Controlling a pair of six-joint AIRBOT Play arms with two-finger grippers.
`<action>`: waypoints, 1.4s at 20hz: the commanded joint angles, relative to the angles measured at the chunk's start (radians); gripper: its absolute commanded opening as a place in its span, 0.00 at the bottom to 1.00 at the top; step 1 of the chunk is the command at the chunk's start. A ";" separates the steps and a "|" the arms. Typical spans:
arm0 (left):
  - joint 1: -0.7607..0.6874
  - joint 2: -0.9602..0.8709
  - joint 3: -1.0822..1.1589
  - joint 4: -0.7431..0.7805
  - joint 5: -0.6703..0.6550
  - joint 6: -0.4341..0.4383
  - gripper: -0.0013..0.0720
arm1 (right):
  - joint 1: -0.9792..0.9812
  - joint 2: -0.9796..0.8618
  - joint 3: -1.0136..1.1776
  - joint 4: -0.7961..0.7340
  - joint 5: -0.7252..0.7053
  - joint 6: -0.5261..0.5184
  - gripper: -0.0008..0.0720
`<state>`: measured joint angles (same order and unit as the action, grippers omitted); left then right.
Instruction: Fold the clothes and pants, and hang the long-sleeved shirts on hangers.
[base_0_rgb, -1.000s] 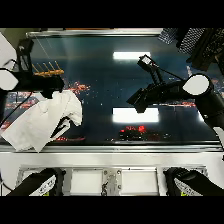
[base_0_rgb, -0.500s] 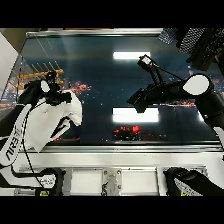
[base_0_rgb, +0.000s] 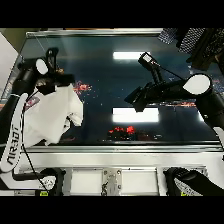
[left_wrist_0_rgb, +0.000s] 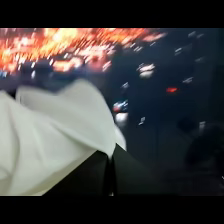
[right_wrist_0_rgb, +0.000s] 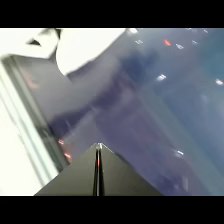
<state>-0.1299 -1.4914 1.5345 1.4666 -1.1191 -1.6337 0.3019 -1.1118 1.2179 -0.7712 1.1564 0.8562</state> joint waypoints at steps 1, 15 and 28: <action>-0.153 0.134 0.224 -0.004 -0.008 0.022 0.03 | -0.002 0.001 0.000 0.045 0.006 0.004 0.04; -0.409 0.394 0.191 0.228 0.122 -0.097 0.03 | -0.541 0.264 0.126 -0.340 -0.018 0.353 0.03; 0.034 0.157 -0.462 -0.161 0.171 -0.114 0.03 | -0.503 0.122 -0.364 -0.310 -0.016 0.390 0.95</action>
<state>-0.1463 -1.3041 1.1122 1.3735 -0.9825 -1.7500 -0.2222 -0.9668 1.0157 -1.0962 1.1622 1.2438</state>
